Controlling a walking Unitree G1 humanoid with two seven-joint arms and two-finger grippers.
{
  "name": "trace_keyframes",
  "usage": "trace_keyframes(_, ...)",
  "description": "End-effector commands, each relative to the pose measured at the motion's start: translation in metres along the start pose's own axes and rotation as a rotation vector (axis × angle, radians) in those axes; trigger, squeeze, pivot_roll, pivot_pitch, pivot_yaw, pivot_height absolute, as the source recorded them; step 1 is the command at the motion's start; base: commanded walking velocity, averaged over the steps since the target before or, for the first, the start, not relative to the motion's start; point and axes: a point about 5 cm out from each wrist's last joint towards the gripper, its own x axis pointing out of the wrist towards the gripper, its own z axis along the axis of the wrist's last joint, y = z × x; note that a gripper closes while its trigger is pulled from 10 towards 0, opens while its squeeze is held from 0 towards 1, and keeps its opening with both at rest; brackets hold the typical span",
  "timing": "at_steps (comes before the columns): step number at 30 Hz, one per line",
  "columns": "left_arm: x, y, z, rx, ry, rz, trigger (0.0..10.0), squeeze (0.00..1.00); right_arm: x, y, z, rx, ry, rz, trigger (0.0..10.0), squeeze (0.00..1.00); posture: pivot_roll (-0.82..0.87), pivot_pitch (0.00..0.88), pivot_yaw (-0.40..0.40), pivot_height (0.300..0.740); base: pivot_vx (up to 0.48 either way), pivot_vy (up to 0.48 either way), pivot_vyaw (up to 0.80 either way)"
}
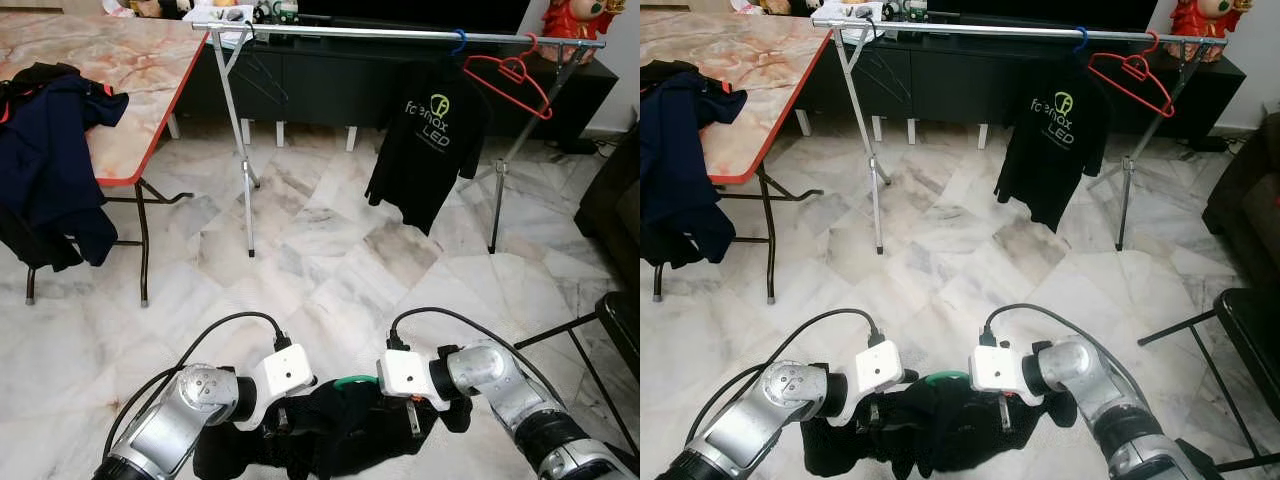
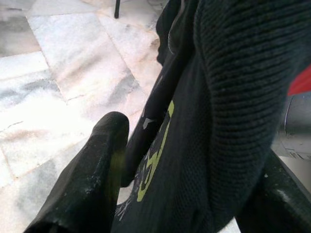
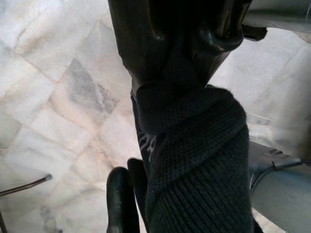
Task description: Hang hanger
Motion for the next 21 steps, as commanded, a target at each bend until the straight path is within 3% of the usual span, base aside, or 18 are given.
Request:
trace_keyframes(1, 0.0033, -0.0018, 0.0005, 0.004, -0.003, -0.011, 7.9, 0.00, -0.0032, -0.0048, 0.0088, -0.021, -0.056, -0.022, 0.0, 0.00, 0.05, 0.134, -0.069, 0.740, 0.000, 0.000, 0.00)
trace_keyframes(2, 0.0035, -0.0019, 0.0007, 0.004, -0.004, -0.011, 7.9, 0.00, -0.0033, -0.0050, 0.0090, -0.020, -0.057, -0.022, 0.0, 0.00, 0.05, 0.134, -0.069, 0.740, 0.000, 0.000, 0.00)
trace_keyframes(3, 0.0041, -0.0020, 0.0015, 0.003, -0.008, -0.013, 5.1, 0.00, -0.0034, -0.0052, 0.0094, -0.017, -0.062, -0.021, 0.0, 0.00, 0.05, 0.134, -0.069, 0.740, 0.000, 0.000, 0.00)
trace_keyframes(6, 0.0048, -0.0021, 0.0023, 0.001, -0.011, -0.015, 5.1, 0.00, -0.0036, -0.0054, 0.0099, -0.013, -0.067, -0.018, 0.0, 0.00, 0.05, 0.134, -0.069, 0.740, 0.000, 0.000, 0.00)
trace_keyframes(7, 0.0054, -0.0025, 0.0030, 0.000, -0.015, -0.018, 1.8, 0.00, -0.0037, -0.0053, 0.0101, -0.013, -0.068, -0.016, 0.0, 0.00, 0.05, 0.135, -0.070, 0.740, 0.000, 0.000, 0.00)
trace_keyframes(8, 0.0060, -0.0032, 0.0035, -0.004, -0.020, -0.021, 0.0, 0.00, -0.0038, -0.0053, 0.0104, -0.013, -0.070, -0.014, 0.0, 0.00, 0.05, 0.137, -0.071, 0.740, 0.000, 0.000, 0.00)
trace_keyframes(21, 0.0059, -0.0061, 0.0030, -0.021, -0.028, -0.037, 0.0, 0.00, -0.0050, -0.0070, 0.0125, -0.005, -0.082, -0.026, 0.0, 0.00, 0.05, 0.146, -0.071, 0.740, 0.000, 0.000, 0.00)
